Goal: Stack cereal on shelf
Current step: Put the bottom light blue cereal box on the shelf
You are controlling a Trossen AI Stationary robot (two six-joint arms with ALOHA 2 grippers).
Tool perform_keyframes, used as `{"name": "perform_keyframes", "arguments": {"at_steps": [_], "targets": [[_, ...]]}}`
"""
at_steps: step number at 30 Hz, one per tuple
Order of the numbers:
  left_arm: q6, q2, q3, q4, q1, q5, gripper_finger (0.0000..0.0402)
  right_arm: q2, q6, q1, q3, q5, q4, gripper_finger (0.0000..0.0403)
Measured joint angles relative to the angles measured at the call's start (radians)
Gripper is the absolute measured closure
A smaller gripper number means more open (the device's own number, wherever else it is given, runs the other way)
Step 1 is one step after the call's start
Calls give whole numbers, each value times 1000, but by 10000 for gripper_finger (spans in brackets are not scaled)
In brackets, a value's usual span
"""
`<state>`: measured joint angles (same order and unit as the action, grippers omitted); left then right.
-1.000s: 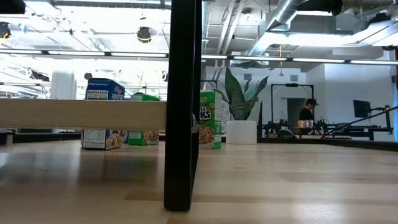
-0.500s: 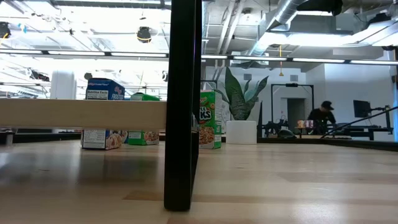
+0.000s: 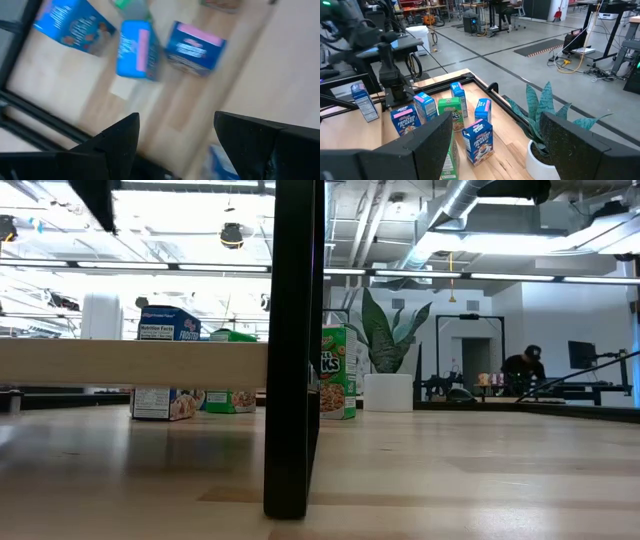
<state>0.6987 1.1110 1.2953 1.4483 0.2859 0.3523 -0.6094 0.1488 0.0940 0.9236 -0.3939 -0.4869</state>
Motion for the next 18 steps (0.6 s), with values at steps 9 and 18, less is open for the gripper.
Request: {"name": "perform_keyframes", "arguments": {"at_steps": [9, 18], "targets": [[-481, 28, -5, -182, -309, -44, 154, 2, 0, 0, 0, 0, 0, 81], [-728, 35, -72, -282, -521, -197, 154, 1, 0, 0, 0, 0, 0, 81]]}}
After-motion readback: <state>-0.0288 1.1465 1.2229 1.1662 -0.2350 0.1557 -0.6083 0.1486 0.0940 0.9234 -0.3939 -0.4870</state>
